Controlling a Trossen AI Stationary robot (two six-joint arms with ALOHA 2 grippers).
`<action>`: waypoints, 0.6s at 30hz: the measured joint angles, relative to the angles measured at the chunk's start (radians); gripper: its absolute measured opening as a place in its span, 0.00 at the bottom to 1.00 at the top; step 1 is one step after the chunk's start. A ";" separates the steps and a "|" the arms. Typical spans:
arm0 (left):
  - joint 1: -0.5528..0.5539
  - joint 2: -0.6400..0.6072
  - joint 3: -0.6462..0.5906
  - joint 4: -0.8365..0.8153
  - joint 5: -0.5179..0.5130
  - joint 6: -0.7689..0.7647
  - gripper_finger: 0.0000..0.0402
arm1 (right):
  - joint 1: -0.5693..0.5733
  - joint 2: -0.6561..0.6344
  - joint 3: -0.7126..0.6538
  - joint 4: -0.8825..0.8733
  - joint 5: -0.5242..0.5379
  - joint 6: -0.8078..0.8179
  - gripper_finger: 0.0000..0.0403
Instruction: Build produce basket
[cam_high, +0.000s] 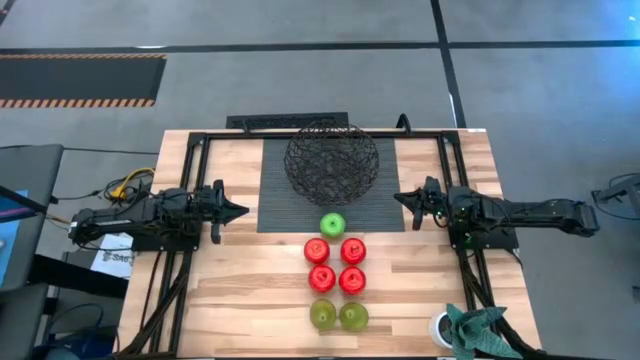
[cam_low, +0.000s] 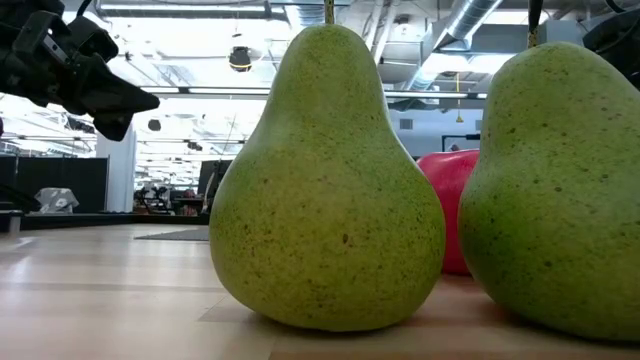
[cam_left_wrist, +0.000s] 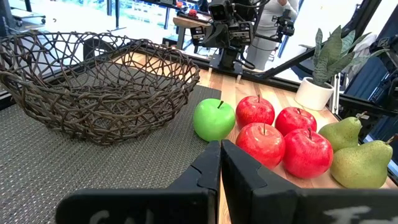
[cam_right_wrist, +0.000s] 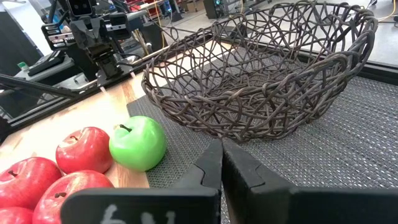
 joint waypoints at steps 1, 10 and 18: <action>0.000 0.000 0.000 0.000 0.000 0.000 0.00 | 0.000 0.000 0.000 0.000 0.000 0.000 0.06; 0.000 0.000 0.000 0.005 -0.066 -0.153 0.00 | 0.000 0.000 0.000 0.000 0.000 0.000 0.06; 0.000 0.000 -0.002 0.033 -0.151 -0.285 0.00 | 0.000 0.000 0.000 0.000 0.000 0.000 0.06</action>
